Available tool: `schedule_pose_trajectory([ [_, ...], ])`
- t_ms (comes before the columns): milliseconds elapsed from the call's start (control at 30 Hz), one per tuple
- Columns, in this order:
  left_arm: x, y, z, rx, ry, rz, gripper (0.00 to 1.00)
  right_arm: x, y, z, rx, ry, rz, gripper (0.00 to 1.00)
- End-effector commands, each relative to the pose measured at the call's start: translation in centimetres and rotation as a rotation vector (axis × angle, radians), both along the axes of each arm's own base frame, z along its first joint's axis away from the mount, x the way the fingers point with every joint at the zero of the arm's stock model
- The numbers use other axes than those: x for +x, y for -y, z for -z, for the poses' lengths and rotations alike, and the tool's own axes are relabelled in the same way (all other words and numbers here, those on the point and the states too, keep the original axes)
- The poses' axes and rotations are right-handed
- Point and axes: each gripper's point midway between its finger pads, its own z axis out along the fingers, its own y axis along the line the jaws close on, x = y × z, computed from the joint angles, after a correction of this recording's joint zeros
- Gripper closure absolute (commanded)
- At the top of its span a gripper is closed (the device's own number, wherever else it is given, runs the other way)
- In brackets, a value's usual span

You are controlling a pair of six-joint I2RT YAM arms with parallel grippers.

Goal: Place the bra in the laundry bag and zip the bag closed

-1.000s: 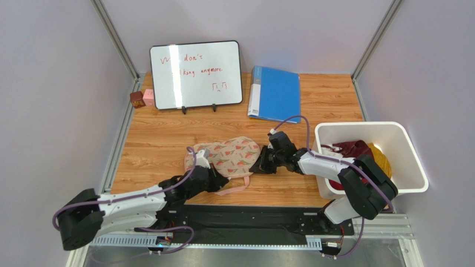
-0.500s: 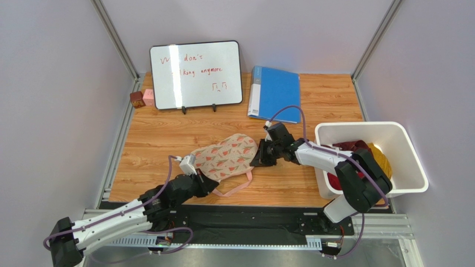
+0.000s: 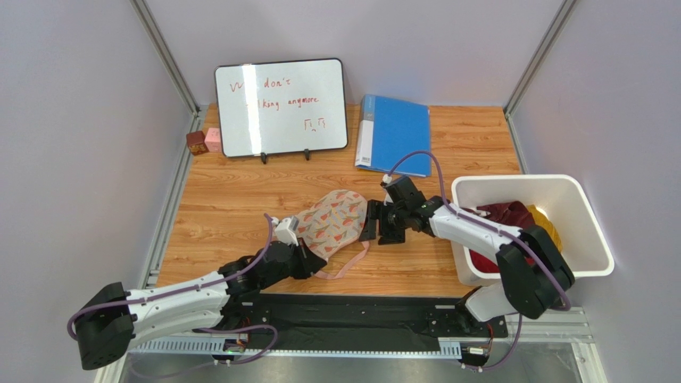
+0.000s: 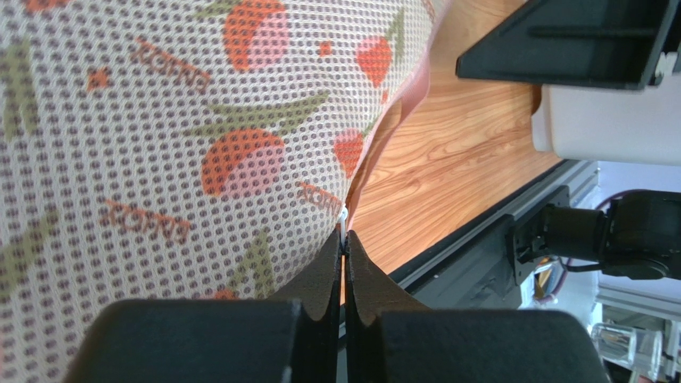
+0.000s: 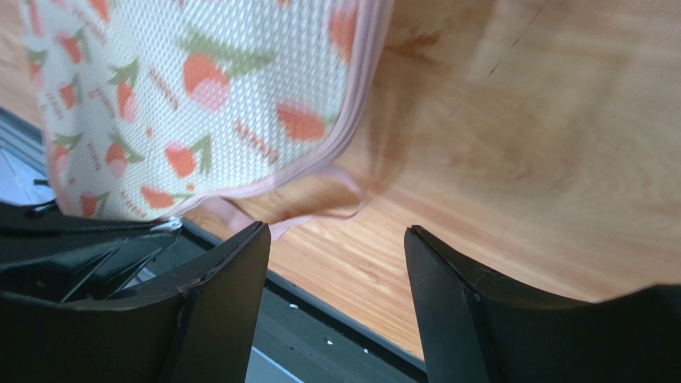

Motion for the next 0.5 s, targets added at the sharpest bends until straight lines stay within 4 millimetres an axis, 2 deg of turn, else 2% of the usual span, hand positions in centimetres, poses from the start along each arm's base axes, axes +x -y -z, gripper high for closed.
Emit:
schedule_pose_trajectory([
  [0,0.7,2.9,-4.1,-0.125,0.070,0.056,1.00,-1.6,-1.3,-2.3,0.097,0.054,0.002,0.32],
  [33,0.8,3.2,-4.2,-0.133,0.070,0.059,1.00,-2.2,-2.2,-3.2,0.147,0.062,0.003,0.31],
  [200,0.7,4.3,-4.9,-0.151,0.067,0.089,1.00,-2.5,-4.7,-4.3,0.277,0.067,0.019,0.34],
  [467,0.8,5.3,-6.3,-0.178,0.081,0.118,1.00,-2.2,-7.9,-3.7,0.341,0.020,0.031,0.46],
])
